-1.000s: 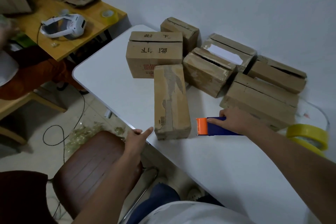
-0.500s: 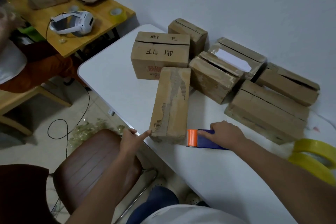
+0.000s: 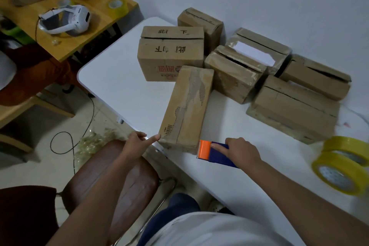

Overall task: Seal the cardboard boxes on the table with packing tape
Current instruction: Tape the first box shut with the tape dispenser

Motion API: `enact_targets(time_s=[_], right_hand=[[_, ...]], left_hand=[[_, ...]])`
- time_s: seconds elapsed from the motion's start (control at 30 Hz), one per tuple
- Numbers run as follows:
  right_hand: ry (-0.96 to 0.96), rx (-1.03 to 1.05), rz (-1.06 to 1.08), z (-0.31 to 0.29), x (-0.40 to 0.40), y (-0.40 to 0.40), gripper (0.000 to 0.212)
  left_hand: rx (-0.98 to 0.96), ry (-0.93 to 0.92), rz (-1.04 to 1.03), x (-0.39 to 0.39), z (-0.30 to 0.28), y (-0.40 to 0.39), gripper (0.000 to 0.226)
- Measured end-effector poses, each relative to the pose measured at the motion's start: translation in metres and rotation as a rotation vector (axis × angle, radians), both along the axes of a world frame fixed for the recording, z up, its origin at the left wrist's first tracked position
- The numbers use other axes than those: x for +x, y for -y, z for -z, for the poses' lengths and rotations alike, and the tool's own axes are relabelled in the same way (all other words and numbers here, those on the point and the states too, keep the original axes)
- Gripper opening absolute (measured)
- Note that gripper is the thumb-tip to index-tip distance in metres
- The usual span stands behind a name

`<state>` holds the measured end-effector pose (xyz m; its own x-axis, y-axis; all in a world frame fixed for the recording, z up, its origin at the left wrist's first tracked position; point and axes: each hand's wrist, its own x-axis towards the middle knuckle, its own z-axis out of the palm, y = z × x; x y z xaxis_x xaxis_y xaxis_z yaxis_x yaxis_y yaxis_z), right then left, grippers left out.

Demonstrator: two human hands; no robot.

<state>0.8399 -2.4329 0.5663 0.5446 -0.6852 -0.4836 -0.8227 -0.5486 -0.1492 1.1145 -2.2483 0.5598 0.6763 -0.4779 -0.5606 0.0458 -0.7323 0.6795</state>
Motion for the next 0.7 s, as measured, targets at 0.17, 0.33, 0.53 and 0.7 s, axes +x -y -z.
enact_targets(time_s=[0.17,0.33,0.53,0.7], right_hand=[[-0.005,-0.004,0.022,-0.001,0.0,-0.006,0.061],[-0.011,0.005,0.044,-0.001,-0.002,-0.009,0.06],[-0.001,0.005,0.062,-0.002,-0.003,-0.014,0.06],[-0.011,-0.005,0.054,-0.007,0.001,-0.013,0.067]], left_hand=[[-0.037,0.133,0.003,0.01,-0.003,-0.007,0.022],[0.095,0.525,0.184,0.011,-0.009,-0.016,0.044],[-0.264,0.818,1.037,-0.029,-0.017,-0.023,0.08],[0.107,0.985,1.335,-0.02,-0.025,-0.012,0.075]])
